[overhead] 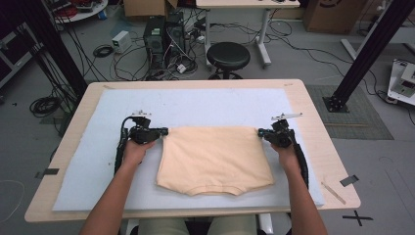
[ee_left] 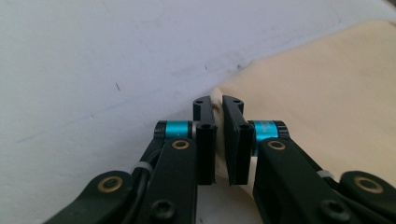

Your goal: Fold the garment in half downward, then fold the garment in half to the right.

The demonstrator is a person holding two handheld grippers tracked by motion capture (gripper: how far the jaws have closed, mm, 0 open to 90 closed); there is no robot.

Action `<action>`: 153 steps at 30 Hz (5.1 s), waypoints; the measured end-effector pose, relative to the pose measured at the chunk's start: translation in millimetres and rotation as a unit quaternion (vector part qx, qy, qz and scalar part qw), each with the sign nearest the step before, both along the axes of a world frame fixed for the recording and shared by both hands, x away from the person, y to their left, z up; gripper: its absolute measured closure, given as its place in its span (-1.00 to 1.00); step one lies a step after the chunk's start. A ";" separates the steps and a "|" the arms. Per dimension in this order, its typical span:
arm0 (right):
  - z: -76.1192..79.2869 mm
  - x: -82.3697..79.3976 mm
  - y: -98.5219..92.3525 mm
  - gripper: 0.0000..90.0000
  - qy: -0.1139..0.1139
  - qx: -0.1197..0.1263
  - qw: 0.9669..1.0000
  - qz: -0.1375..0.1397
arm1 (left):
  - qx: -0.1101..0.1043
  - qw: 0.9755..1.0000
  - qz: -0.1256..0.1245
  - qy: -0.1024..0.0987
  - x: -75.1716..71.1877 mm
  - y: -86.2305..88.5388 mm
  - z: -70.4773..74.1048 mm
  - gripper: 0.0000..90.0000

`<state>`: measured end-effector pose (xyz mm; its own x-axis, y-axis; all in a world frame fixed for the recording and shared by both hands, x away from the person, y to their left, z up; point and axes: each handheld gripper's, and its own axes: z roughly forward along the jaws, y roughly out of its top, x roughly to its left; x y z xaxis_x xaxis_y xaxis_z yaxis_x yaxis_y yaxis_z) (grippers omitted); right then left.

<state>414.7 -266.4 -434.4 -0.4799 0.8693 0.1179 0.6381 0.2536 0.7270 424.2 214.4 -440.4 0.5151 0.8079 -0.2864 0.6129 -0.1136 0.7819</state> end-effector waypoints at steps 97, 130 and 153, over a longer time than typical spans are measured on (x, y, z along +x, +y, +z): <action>16.9 -114.3 -18.1 -0.53 -0.178 0.000 0.984 -0.033 | -0.025 0.984 -0.021 -0.175 -101.9 -0.8 9.9 -0.49; 12.4 -112.3 -14.7 -0.53 -0.165 0.014 0.986 -0.035 | 0.062 0.997 -0.017 -0.043 -105.0 -19.8 -7.5 -0.02; 14.6 -108.4 -6.0 -0.53 -0.162 0.015 0.986 -0.022 | 0.077 0.997 -0.022 -0.018 -107.4 -25.5 -10.8 0.55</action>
